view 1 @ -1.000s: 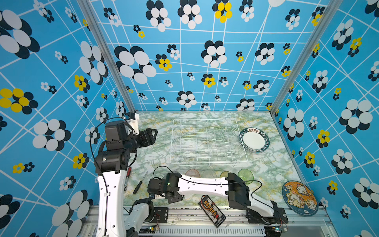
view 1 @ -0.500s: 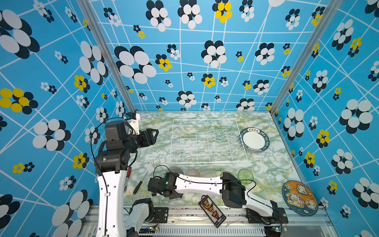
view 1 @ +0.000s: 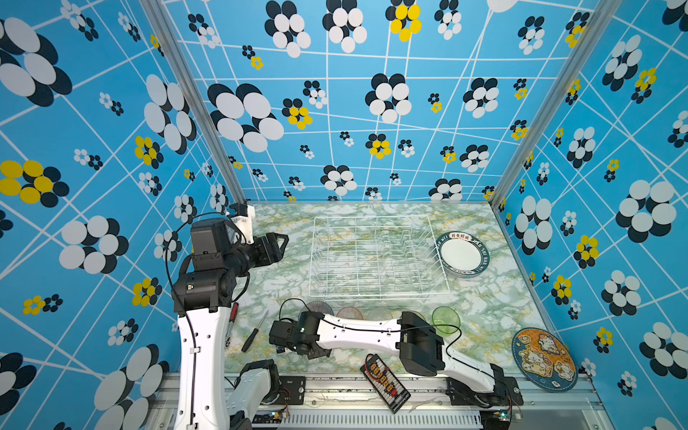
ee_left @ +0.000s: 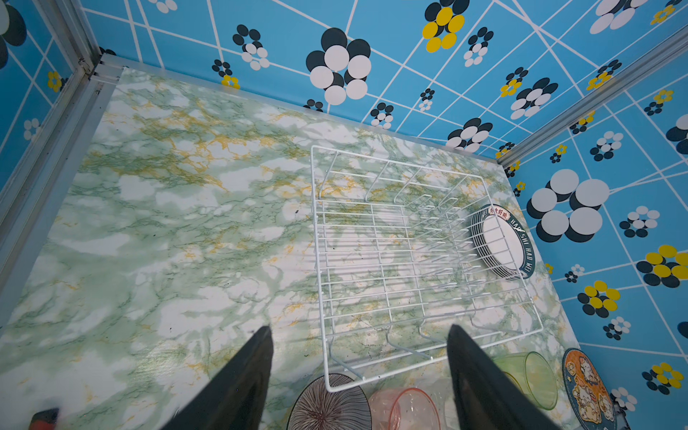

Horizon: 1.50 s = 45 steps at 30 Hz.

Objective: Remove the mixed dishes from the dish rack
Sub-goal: 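Lower the striped bowl beside the pink glass and open right gripper, then raise right gripper away from the bowl toward the plate stack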

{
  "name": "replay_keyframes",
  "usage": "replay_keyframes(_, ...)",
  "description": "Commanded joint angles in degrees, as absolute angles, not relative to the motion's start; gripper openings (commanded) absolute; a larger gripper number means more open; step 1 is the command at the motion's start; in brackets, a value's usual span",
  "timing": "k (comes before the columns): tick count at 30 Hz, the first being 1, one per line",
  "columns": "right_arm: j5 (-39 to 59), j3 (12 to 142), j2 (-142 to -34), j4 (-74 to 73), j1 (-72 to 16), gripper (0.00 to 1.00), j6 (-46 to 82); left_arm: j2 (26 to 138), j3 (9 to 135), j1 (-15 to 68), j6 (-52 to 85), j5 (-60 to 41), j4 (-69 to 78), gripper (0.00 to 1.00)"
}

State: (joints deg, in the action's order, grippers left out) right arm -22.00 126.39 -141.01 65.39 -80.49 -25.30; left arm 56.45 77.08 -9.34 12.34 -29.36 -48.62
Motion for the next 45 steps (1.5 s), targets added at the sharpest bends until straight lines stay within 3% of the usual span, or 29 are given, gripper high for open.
replay_keyframes(1,-22.12,127.44,-141.67,65.65,-80.23,0.0,-25.49,56.6,76.67,-9.84,11.47,-30.81,-47.42,0.75)
replay_keyframes(4,-21.81,127.27,-141.59,65.57,-80.22,0.07,-25.36,56.71,76.61,-9.84,11.6,-31.07,-47.37,0.75)
replay_keyframes(8,-21.28,126.62,-140.66,65.29,-80.24,0.25,-24.97,56.78,76.49,-9.8,11.6,-31.19,-47.46,0.75)
replay_keyframes(11,-20.77,125.48,-139.04,64.15,-80.24,0.29,-24.83,57.04,76.43,-9.85,11.55,-31.11,-47.63,0.75)
replay_keyframes(22,-16.87,122.07,-130.48,61.63,-80.24,0.37,-23.61,58.4,75.61,-9.79,10.85,-30.95,-48.51,0.75)
replay_keyframes(34,-15.99,107.52,-108.47,53.4,-76.3,0.38,-18.33,60.16,73.95,-9.74,9.89,-30.46,-48.22,0.76)
replay_keyframes(36,-17.78,103.13,-103.44,50.48,-74.44,0.39,-16.45,60.45,73.29,-9.67,9.93,-30.48,-47.23,0.8)
replay_keyframes(38,-20.08,98.71,-98.45,47.27,-72.89,0.43,-14.52,60.87,72.18,-9.67,9.97,-30.22,-45.97,1.0)
replay_keyframes(45,-27.63,85.92,-82.08,43.75,-61.19,0.55,-2.27,62.98,68.83,-7.32,10.67,-23.81,-41.39,0.99)
